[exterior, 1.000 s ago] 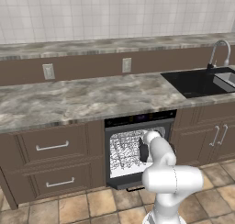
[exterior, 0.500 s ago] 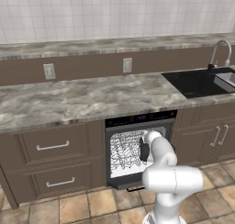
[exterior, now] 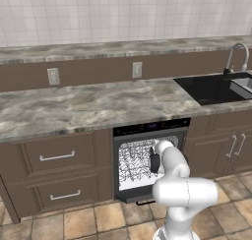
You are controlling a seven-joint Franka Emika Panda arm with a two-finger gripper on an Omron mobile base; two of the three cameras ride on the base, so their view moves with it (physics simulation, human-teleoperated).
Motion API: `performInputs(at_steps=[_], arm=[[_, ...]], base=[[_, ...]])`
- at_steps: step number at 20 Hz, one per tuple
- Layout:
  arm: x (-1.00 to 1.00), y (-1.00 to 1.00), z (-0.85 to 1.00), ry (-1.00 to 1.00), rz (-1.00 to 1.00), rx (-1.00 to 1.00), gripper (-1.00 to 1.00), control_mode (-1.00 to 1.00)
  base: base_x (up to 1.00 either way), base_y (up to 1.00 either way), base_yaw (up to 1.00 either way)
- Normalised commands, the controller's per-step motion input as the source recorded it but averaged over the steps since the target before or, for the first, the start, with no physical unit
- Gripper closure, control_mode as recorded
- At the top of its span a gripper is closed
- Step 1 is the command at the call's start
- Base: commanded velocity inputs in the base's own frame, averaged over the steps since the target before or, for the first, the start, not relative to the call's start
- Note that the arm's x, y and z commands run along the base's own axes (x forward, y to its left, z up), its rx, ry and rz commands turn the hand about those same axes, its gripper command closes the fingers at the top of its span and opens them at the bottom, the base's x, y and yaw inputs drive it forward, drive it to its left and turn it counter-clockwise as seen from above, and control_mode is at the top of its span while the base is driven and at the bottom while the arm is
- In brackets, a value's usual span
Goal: Open the dishwasher door and pull out the top rack.
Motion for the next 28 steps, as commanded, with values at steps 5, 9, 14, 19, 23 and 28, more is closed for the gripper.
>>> performInputs(at_steps=[5,9,14,19,23,28], arm=[[-0.01,0.00,-0.18,0.19,0.00,0.02,1.00,-1.00],[-0.34,0.00,-0.20,0.14,-0.01,0.02,1.00,-1.00],[-0.79,-0.01,-0.05,0.13,0.00,0.08,1.00,-1.00],[-1.00,-0.02,-0.10,0.17,0.00,0.08,1.00,-1.00],[-1.00,0.00,-0.10,0.15,0.00,0.07,1.00,-1.00],[-1.00,0.00,-0.02,0.11,0.00,0.06,1.00,-1.00]], base=[[0.00,0.00,0.00],[0.00,0.00,0.00],[0.00,0.00,0.00],[0.00,0.00,0.00],[0.00,0.00,0.00],[0.00,0.00,0.00]])
